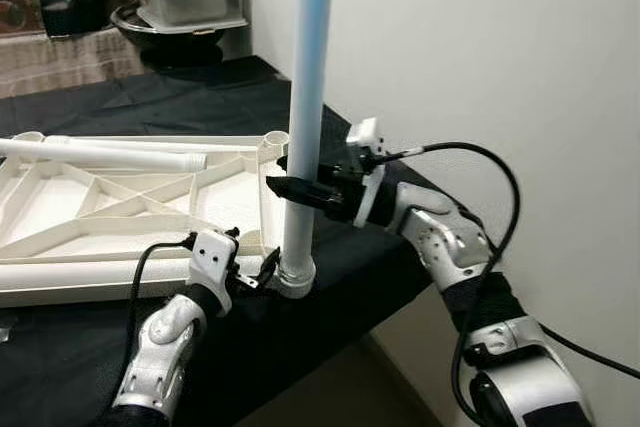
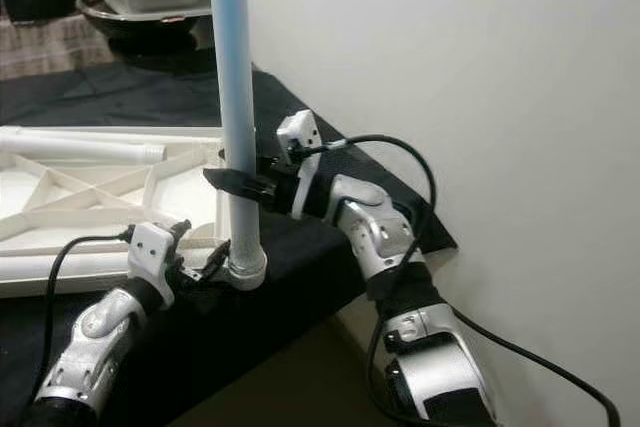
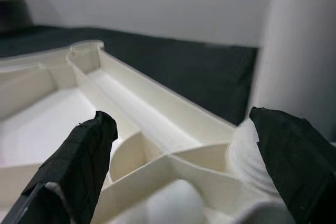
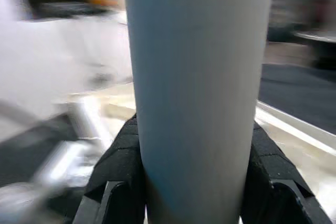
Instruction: Building children table
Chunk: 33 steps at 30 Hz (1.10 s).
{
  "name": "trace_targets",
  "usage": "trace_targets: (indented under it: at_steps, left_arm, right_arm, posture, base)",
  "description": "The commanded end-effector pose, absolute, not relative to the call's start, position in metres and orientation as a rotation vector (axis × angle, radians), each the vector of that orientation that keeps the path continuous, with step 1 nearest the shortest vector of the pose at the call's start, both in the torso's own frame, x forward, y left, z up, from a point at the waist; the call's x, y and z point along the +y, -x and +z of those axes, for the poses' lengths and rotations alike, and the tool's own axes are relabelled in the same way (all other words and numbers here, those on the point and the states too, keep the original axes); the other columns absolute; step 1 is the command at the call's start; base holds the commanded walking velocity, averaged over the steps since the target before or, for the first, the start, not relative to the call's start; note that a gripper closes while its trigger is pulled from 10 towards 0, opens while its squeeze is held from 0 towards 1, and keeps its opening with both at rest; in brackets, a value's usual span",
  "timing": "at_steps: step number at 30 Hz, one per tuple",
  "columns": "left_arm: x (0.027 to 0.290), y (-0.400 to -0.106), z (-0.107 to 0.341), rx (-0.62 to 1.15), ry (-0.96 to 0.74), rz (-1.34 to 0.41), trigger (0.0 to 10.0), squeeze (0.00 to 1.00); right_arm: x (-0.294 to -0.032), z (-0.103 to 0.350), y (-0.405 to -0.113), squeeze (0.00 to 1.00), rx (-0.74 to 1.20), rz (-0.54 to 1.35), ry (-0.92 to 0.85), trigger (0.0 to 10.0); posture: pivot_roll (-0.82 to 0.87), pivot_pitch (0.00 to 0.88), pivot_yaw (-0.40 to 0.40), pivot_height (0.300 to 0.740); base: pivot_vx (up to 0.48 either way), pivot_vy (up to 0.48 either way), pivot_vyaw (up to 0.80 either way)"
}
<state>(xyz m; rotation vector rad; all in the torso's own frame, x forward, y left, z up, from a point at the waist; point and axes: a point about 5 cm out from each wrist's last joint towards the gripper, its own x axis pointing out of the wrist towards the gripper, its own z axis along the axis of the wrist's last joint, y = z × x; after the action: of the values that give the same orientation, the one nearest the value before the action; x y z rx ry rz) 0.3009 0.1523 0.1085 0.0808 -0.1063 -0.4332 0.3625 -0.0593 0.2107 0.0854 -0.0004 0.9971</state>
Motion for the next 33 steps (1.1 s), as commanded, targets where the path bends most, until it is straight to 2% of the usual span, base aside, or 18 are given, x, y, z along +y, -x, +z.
trace_targets:
  at_steps: [1,2,3,4,7,8,12,13,15,16,23,24,25,27,28,30,33]
  left_arm:
    - [0.147,-0.300,0.107,-0.099,-0.085,-0.456,10.0,0.00]
    - [0.145,-0.300,0.106,-0.100,-0.084,-0.459,10.0,0.00]
    - [0.145,-0.300,0.106,-0.100,-0.084,-0.459,10.0,0.00]
    - [0.144,-0.299,0.106,-0.099,-0.083,-0.460,10.0,0.00]
    - [0.144,-0.299,0.106,-0.098,-0.081,-0.460,10.0,0.00]
    - [0.145,-0.298,0.105,-0.095,-0.080,-0.460,10.0,0.00]
    - [0.146,-0.298,0.105,-0.093,-0.082,-0.459,10.0,0.00]
    - [0.147,-0.299,0.105,-0.094,-0.083,-0.457,10.0,0.00]
    - [0.147,-0.300,0.106,-0.096,-0.083,-0.456,10.0,0.00]
    - [0.147,-0.301,0.106,-0.097,-0.083,-0.455,10.0,0.00]
    - [0.149,-0.301,0.107,-0.101,-0.083,-0.447,10.0,0.00]
    - [0.150,-0.300,0.107,-0.100,-0.087,-0.443,10.0,0.00]
    - [0.150,-0.300,0.107,-0.100,-0.087,-0.443,10.0,0.00]
    - [0.155,-0.300,0.106,-0.096,-0.093,-0.428,10.0,0.00]
    - [0.155,-0.300,0.106,-0.096,-0.093,-0.428,10.0,0.00]
    - [0.159,-0.299,0.107,-0.096,-0.094,-0.413,10.0,0.00]
    - [0.166,-0.297,0.107,-0.096,-0.089,-0.386,10.0,0.00]
  right_arm:
    - [-0.085,0.168,-0.377,0.00,0.206,0.661,-0.054,0.0]
    - [-0.100,0.163,-0.385,0.00,0.233,0.440,-0.057,0.0]
    - [-0.100,0.163,-0.385,0.00,0.233,0.440,-0.057,0.0]
    - [-0.110,0.158,-0.387,0.00,0.252,0.312,-0.063,0.0]
    - [-0.113,0.155,-0.386,0.00,0.260,0.263,-0.068,0.0]
    - [-0.105,0.153,-0.380,0.00,0.254,0.313,-0.082,10.0]
    - [-0.095,0.157,-0.376,0.00,0.229,0.386,-0.072,10.0]
    - [-0.083,0.168,-0.373,0.00,0.179,0.512,-0.117,10.0]
    - [-0.080,0.175,-0.372,0.00,0.141,0.559,-0.156,10.0]
    - [-0.079,0.181,-0.372,1.00,0.105,0.601,-0.199,10.0]
    - [-0.077,0.202,-0.378,1.00,0.045,0.681,-0.219,10.0]
    - [-0.075,0.211,-0.375,0.00,-0.002,0.768,-0.224,10.0]
    - [-0.075,0.211,-0.375,0.00,-0.002,0.768,-0.224,10.0]
    - [-0.072,0.227,-0.351,0.00,-0.115,1.103,-0.188,10.0]
    - [-0.072,0.227,-0.351,0.00,-0.115,1.103,-0.188,10.0]
    - [-0.074,0.228,-0.334,0.00,-0.133,1.331,-0.128,10.0]
    - [-0.074,0.222,-0.330,0.00,-0.112,1.425,-0.072,10.0]
  posture:
    - [0.04,0.000,-0.112,0.740]
    - [0.04,0.000,-0.112,0.740]
    - [0.04,0.000,-0.112,0.740]
    - [0.04,0.000,-0.112,0.740]
    - [0.04,0.000,-0.111,0.740]
    - [0.04,0.000,-0.107,0.740]
    - [0.04,0.000,-0.106,0.740]
    - [0.03,0.000,-0.104,0.740]
    - [0.03,0.000,-0.104,0.740]
    - [0.04,0.000,-0.106,0.740]
    - [0.04,0.000,-0.108,0.740]
    - [0.04,0.000,-0.110,0.740]
    - [0.04,0.000,-0.110,0.740]
    - [0.05,0.000,-0.112,0.740]
    - [0.05,0.000,-0.112,0.740]
    - [0.05,0.000,-0.119,0.740]
    - [0.06,0.000,-0.126,0.740]
  base:
    - [0.000,0.000,0.00]
    - [0.000,0.000,0.00]
    - [0.000,0.000,0.00]
    - [0.000,0.000,0.00]
    - [0.000,0.000,0.00]
    - [0.000,0.000,0.00]
    - [0.000,0.000,0.00]
    - [0.000,0.000,0.00]
    - [0.000,0.000,0.00]
    - [0.000,0.000,0.00]
    - [0.000,0.000,0.00]
    - [0.000,0.000,0.00]
    - [0.000,0.000,0.00]
    - [0.000,0.000,0.00]
    - [0.000,0.000,0.00]
    - [0.000,0.000,0.00]
    - [0.000,0.000,0.00]
